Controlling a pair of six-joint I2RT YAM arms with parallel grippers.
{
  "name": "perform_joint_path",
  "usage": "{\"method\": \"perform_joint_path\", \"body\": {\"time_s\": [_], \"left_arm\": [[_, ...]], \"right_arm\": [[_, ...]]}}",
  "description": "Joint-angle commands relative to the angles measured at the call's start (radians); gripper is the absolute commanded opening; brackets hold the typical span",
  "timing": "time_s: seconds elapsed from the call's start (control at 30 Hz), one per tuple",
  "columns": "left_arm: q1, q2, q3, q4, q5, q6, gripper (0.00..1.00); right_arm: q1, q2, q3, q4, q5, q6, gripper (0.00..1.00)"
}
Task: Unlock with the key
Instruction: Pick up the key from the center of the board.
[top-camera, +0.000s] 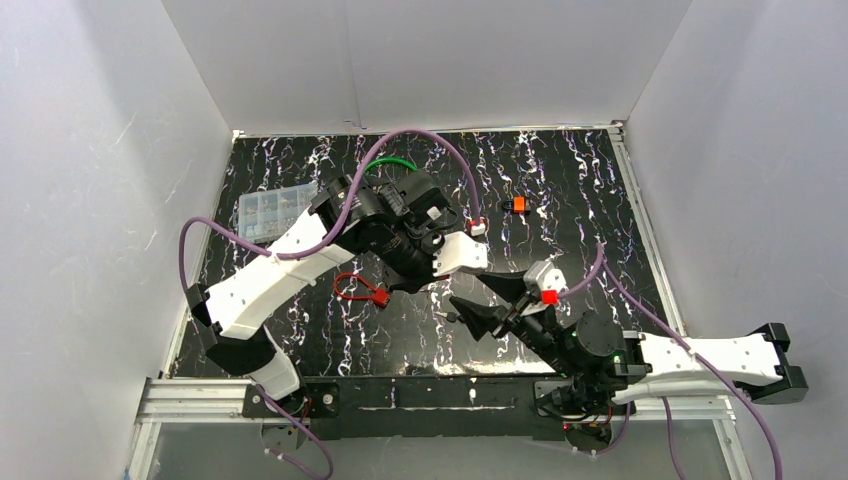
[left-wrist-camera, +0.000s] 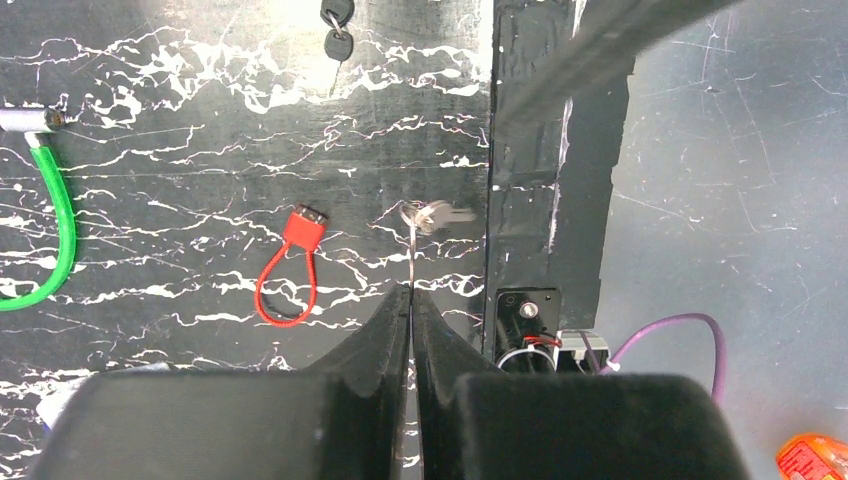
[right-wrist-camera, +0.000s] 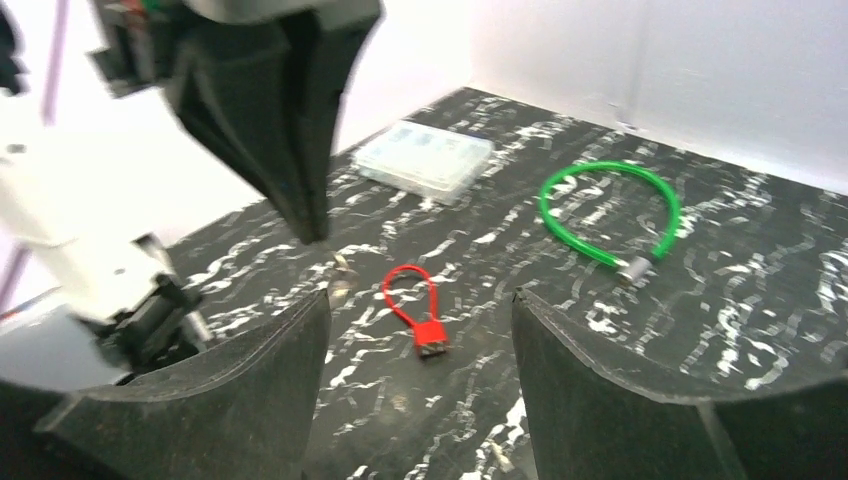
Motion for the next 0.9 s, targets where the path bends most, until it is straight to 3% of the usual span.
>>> {"method": "perform_joint_path", "body": {"time_s": [0.0, 0.17, 0.47, 0.87], "left_arm": [[-0.004, -0.045, -0.005, -0.056, 0.048, 0.015, 0.0], [-0.004, -0.042, 0.01, -0.053, 0.08, 0.016, 0.0], [-0.005, -0.061, 0.008, -0.065, 0.115, 0.031, 0.0], [-0.004, -0.063, 0.001, -0.069, 0.15, 0.041, 0.0]], "right_arm": [[0.001, -0.063, -0.002, 0.052, -0.224, 0.025, 0.74], [-0.014, -0.018, -0.003, 0.156, -0.289, -0.011, 0.75], [-0.219, 0.056, 0.064, 0.054, -0.596, 0.127, 0.74], [-0.26, 0.103, 0.102, 0.018, -0.728, 0.148, 0.69]]}}
